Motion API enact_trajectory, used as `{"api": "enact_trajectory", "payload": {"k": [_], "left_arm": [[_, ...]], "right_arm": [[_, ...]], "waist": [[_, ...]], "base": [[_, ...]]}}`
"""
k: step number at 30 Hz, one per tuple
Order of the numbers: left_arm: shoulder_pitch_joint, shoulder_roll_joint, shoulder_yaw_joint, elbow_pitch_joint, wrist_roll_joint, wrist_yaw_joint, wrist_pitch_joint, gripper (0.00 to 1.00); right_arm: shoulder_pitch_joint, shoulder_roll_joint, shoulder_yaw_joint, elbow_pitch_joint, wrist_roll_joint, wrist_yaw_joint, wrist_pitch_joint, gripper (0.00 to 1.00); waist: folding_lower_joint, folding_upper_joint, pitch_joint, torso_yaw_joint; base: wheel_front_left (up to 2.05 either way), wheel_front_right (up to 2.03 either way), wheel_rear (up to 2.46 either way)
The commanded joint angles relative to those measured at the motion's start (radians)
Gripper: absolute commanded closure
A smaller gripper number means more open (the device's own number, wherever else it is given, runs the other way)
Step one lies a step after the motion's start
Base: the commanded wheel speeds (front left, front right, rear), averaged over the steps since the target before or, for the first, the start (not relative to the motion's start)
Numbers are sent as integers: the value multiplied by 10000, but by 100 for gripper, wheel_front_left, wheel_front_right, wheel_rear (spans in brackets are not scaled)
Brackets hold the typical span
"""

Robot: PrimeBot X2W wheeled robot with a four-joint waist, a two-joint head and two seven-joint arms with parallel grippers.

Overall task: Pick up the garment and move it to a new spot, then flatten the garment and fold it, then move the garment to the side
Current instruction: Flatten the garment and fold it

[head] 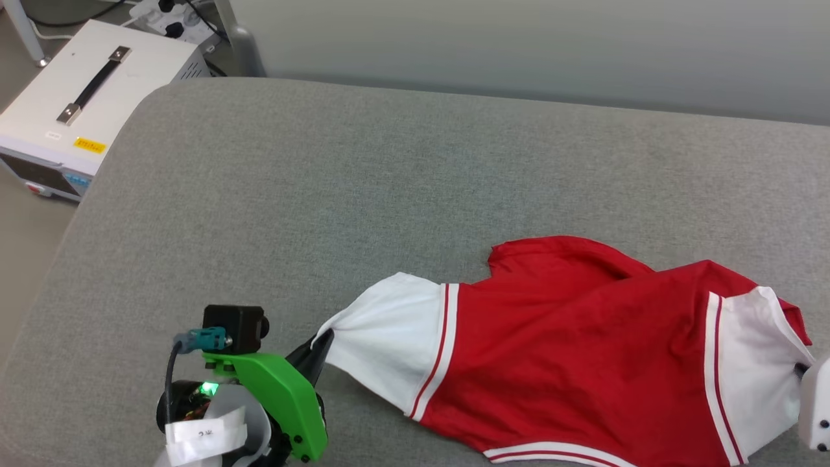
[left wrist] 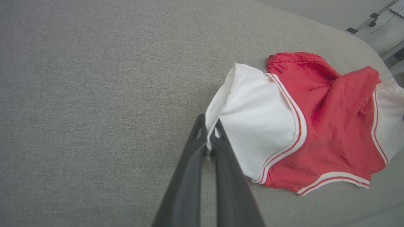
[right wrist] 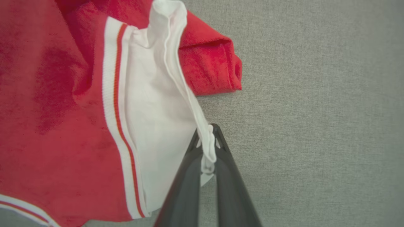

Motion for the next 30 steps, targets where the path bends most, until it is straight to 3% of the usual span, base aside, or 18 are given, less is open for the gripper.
{"api": "enact_trajectory", "payload": {"k": [1, 7, 15, 22, 30], "left_arm": [[65, 92, 148, -168, -198, -62, -80, 100], [-237, 514, 584, -765, -314, -132, -39, 100], [-1352, 1187, 1253, -1691, -614, -214, 499, 100], [-2707, 1654, 1783, -2321, -873, -206, 957, 100], [-4170, 2086, 2229, -2449, -1029, -340, 1073, 100]], "right_arm": [[1, -155, -40, -481, 310, -6, 154, 100], [-522, -594, -397, -1962, 1405, -6, 872, 100], [-2085, -1080, -1022, -2727, 2325, -6, 1616, 100], [-3881, -1304, -881, -2541, 2741, -6, 1556, 100], [-5888, -1594, -133, -1562, 2690, -6, 587, 100]], "waist": [[0, -1, -462, -368], [0, -1, -841, -700], [0, -1, -1139, -957], [0, -1, -1111, -1074], [0, -1, -677, -1251]], "base": [[0, 0, 0], [0, 0, 0], [0, 0, 0], [0, 0, 0], [0, 0, 0]]}}
